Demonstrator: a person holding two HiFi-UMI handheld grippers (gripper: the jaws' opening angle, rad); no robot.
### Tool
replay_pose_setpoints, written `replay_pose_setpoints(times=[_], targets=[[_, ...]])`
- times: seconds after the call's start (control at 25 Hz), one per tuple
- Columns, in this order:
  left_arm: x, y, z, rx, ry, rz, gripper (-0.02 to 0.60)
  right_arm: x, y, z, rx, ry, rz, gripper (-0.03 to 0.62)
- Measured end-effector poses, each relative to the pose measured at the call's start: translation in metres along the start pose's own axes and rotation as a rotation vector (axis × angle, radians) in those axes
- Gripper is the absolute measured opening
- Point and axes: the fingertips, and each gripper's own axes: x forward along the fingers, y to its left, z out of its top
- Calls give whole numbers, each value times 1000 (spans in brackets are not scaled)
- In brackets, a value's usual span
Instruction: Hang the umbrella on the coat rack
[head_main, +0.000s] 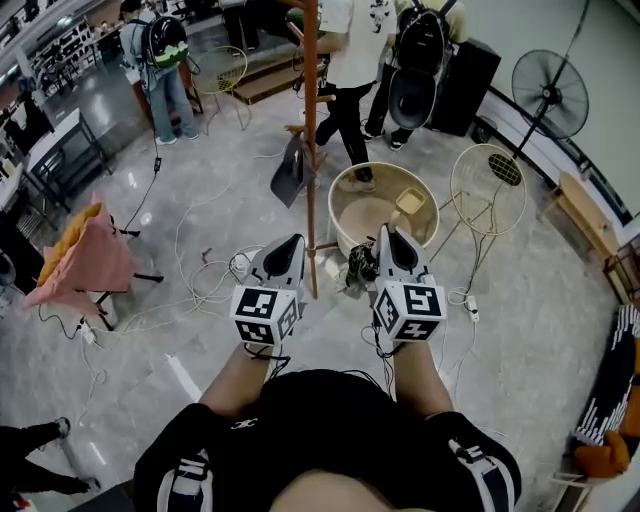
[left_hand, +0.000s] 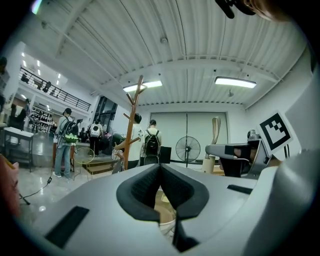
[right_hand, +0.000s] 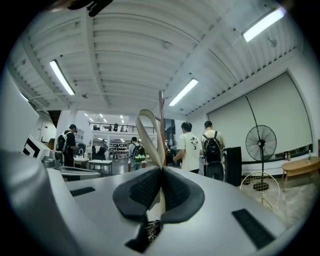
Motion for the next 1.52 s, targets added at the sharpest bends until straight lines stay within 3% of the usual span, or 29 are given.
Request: replay_pose_setpoints(times=[0.44, 0.72, 0.84, 1.04, 1.52], targets=[[34, 52, -3, 0, 10, -15, 18, 71, 9, 8, -44, -11, -25, 18], [98, 81, 0, 18, 22, 16, 18, 142, -18, 7, -21, -16, 14, 18], [135, 101, 5, 27, 13, 46, 17, 181, -30, 9, 10, -24, 68, 18], [207, 128, 20, 25, 9, 108, 17, 254, -63, 15, -25, -13, 122, 18], [343, 174, 41, 8, 3, 293, 18, 413, -114, 26, -224, -1, 286, 18]])
